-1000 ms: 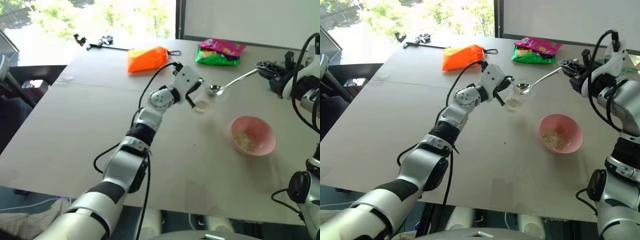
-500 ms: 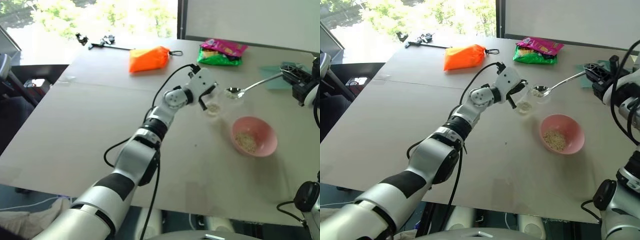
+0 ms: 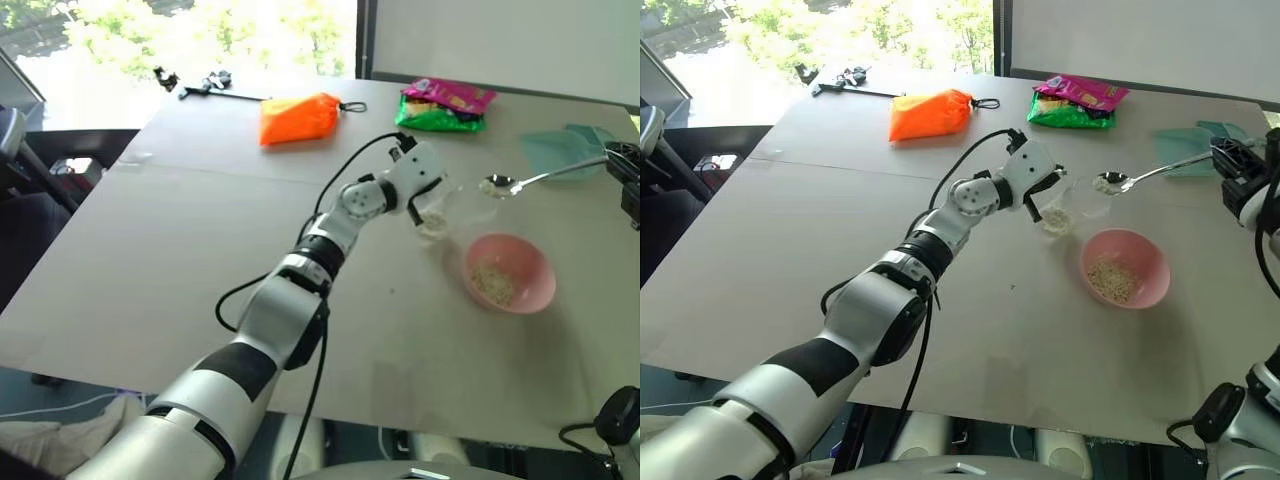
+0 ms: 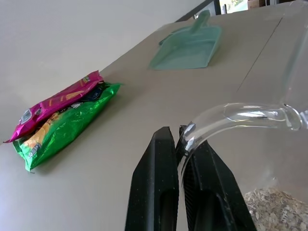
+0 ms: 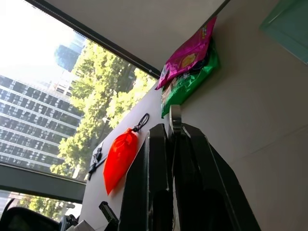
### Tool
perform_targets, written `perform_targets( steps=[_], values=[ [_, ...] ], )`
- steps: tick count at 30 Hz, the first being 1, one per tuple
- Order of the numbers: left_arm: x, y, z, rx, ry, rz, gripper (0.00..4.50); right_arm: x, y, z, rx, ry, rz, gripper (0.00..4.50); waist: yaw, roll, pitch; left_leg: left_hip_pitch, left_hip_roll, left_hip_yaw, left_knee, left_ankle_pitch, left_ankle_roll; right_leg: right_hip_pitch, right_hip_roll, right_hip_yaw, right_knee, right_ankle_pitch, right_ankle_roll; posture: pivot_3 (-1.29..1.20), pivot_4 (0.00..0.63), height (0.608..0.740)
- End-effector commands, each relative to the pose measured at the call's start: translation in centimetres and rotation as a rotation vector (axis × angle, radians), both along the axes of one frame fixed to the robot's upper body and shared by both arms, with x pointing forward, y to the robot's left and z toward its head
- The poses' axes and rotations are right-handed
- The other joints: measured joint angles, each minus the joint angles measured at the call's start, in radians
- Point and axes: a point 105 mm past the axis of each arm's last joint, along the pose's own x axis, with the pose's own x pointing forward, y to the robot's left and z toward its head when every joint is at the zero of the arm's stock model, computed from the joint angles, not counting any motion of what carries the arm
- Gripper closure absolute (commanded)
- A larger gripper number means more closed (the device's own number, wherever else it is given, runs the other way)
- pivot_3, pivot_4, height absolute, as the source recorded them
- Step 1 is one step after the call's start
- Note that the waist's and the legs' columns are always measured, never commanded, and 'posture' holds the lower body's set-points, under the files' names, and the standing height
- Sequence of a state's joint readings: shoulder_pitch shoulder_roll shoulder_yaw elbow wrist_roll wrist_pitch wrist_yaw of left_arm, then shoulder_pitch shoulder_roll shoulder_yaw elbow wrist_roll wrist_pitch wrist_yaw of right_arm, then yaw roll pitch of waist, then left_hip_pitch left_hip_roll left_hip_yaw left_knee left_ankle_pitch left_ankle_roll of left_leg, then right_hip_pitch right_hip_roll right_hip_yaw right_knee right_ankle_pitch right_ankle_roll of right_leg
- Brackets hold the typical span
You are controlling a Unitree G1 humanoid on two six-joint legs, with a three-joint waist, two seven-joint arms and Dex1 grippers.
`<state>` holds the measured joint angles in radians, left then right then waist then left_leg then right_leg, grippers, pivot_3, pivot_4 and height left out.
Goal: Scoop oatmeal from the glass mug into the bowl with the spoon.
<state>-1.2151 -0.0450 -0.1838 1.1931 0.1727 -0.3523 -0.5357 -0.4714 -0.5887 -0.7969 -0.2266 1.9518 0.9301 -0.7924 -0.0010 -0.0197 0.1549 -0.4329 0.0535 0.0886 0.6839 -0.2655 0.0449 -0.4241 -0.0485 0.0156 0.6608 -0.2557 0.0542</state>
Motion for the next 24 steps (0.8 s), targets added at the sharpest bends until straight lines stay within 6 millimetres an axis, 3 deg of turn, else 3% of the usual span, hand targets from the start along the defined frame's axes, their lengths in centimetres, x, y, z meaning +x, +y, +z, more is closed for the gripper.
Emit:
perform_targets(
  steps=[1,13,24],
  values=[
    [-0.6,-1.5,2.2,-0.024,-0.072,-0.046,4.45,-0.9,-0.2,1.0,0.002,-0.06,-0.012,4.5,0.001,0.0,0.0,0.0,0.0,0.0,0.0,0.0,0.0,0.0,0.0,0.0,0.0,0.0,0.0,0.0,0.15,0.739],
    [0.4,-1.1,2.4,-0.006,-0.061,0.04,4.45,-3.3,-1.5,0.8,-0.04,-0.145,-0.021,4.5,0.014,0.0,0.0,0.0,0.0,0.0,0.0,0.0,0.001,0.0,0.0,0.0,0.0,0.0,0.0,0.0,0.15,0.739],
    [0.4,-1.3,2.7,-0.007,-0.073,0.038,4.45,-5.7,-3.3,-0.5,-0.137,-0.119,0.007,4.5,0.015,0.001,0.0,0.0,-0.001,-0.001,0.0,-0.001,0.001,0.0,0.0,0.001,0.0,0.0,0.0,0.0,0.15,0.739]
  ],
)
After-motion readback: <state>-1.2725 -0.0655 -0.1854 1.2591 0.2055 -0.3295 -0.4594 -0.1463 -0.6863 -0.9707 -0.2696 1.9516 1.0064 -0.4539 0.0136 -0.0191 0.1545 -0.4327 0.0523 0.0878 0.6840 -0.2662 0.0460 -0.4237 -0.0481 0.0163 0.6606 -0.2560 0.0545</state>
